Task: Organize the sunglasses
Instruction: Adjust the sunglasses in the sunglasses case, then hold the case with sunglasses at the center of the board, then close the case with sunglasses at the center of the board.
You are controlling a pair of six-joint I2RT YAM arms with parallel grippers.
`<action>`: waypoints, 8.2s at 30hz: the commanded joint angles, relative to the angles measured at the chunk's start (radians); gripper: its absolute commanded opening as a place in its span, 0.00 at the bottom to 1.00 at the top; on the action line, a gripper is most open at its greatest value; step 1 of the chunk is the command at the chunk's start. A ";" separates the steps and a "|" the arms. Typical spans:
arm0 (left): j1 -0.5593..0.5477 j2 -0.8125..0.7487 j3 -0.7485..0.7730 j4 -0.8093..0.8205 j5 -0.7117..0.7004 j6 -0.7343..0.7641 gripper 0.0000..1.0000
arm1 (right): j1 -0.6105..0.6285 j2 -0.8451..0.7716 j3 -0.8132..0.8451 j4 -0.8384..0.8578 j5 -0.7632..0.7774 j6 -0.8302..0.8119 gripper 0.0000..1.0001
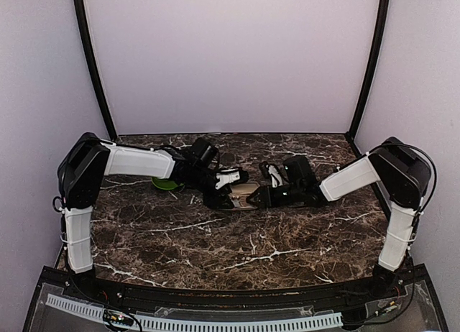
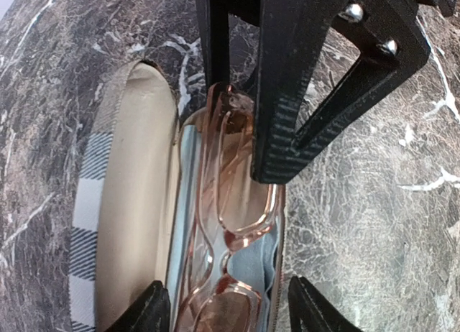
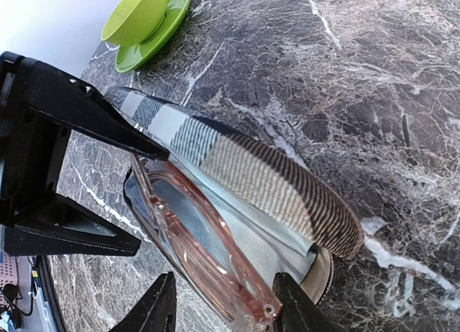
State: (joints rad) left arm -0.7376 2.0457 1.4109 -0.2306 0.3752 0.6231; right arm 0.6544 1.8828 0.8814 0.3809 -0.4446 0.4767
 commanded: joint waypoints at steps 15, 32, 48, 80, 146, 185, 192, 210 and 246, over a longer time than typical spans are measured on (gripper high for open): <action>-0.003 -0.122 -0.089 0.102 -0.038 -0.030 0.59 | -0.003 -0.026 0.026 -0.074 0.088 -0.019 0.48; -0.005 -0.264 -0.244 0.208 -0.044 -0.078 0.59 | 0.009 -0.082 0.042 -0.148 0.144 -0.042 0.59; -0.004 -0.468 -0.595 0.659 -0.257 -0.424 0.57 | 0.010 -0.154 0.028 -0.165 0.179 -0.024 0.64; -0.005 -0.280 -0.549 0.674 -0.307 -0.830 0.56 | 0.033 -0.038 0.031 -0.138 0.171 0.061 0.51; 0.101 0.083 0.248 -0.213 0.078 0.071 0.65 | 0.086 -0.025 -0.012 -0.093 0.210 -0.007 0.50; 0.094 0.035 0.144 -0.141 0.114 -0.033 0.38 | 0.068 -0.051 0.006 -0.122 0.173 0.054 0.54; 0.083 0.021 0.127 -0.123 0.101 -0.056 0.40 | 0.061 -0.063 -0.010 -0.118 0.175 0.059 0.56; 0.073 -0.008 0.093 -0.096 0.081 -0.078 0.45 | 0.023 -0.044 -0.019 -0.069 0.096 0.129 0.49; 0.040 -0.058 0.020 0.033 0.011 -0.145 0.45 | -0.024 0.006 -0.018 -0.041 0.105 0.245 0.27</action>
State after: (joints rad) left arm -0.6891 2.0563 1.4502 -0.2310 0.3946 0.5034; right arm 0.6380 1.8751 0.8551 0.3145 -0.3439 0.7162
